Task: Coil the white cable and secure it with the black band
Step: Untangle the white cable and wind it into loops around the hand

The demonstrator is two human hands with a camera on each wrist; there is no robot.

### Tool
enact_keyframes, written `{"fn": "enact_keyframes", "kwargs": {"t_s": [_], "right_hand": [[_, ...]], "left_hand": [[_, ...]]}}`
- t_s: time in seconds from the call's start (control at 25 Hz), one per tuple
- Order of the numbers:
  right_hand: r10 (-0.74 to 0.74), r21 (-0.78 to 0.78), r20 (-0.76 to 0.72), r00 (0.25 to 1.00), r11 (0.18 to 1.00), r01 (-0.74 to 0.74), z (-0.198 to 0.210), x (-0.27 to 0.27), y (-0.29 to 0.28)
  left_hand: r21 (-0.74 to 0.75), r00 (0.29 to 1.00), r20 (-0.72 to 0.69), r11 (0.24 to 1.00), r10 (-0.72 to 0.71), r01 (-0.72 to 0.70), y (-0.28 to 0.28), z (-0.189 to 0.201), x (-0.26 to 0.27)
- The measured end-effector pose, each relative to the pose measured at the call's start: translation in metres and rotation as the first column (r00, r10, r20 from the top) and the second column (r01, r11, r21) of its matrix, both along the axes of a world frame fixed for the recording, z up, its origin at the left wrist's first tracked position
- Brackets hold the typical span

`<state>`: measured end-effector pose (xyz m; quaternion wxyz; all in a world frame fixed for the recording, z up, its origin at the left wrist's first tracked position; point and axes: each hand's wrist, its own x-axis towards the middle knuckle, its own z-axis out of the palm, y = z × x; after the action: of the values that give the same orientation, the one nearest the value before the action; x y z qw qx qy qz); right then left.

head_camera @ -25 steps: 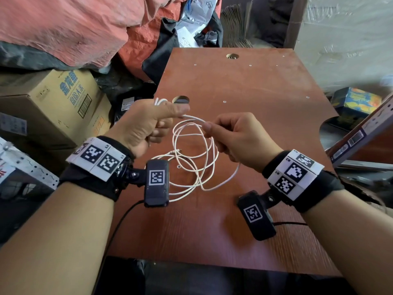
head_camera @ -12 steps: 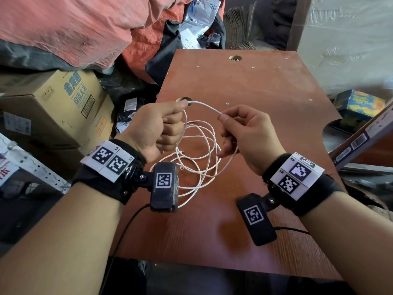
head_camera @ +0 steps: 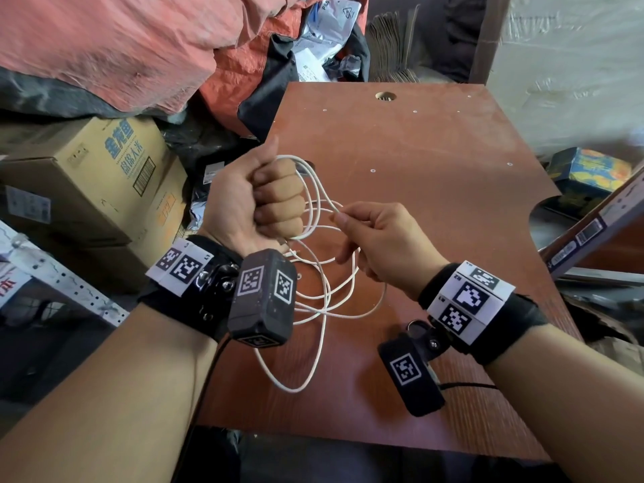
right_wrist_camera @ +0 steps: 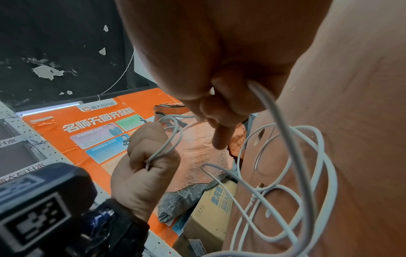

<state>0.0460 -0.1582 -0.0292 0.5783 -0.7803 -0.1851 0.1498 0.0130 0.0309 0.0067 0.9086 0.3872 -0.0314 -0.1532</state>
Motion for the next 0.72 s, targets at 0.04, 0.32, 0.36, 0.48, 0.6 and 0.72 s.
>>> {"fn": "enact_keyframes", "kwargs": {"t_s": [0.04, 0.32, 0.36, 0.48, 0.6, 0.72], "right_hand": [[-0.003, -0.006, -0.027, 1.000, 1.000, 0.003, 0.000, 0.000, 0.000], [0.111, -0.265, 0.039, 0.993, 0.959, -0.097, -0.002, -0.001, 0.001], [0.144, -0.302, 0.039, 0.989, 0.945, -0.126, -0.002, -0.003, 0.001], [0.195, -0.316, 0.002, 0.981, 0.930, -0.185, 0.000, -0.008, 0.001], [0.223, -0.336, 0.009, 0.975, 0.919, -0.207, 0.002, -0.009, 0.001], [0.218, -0.376, 0.036, 0.975, 0.907, -0.189, -0.001, -0.009, 0.003]], "left_hand": [[-0.059, 1.000, 0.003, 0.998, 0.005, -0.004, 0.003, -0.002, 0.001], [-0.341, 0.995, 0.091, 0.940, 0.031, 0.002, -0.002, -0.007, 0.004], [-0.333, 0.994, 0.093, 0.943, 0.051, -0.017, -0.006, -0.007, 0.005], [-0.242, 0.985, 0.108, 0.965, 0.133, -0.104, -0.013, -0.009, 0.008], [-0.178, 0.976, 0.145, 0.974, 0.165, -0.138, -0.018, -0.011, 0.010], [-0.138, 0.956, 0.166, 0.965, 0.243, -0.222, -0.019, -0.011, 0.011]]}}
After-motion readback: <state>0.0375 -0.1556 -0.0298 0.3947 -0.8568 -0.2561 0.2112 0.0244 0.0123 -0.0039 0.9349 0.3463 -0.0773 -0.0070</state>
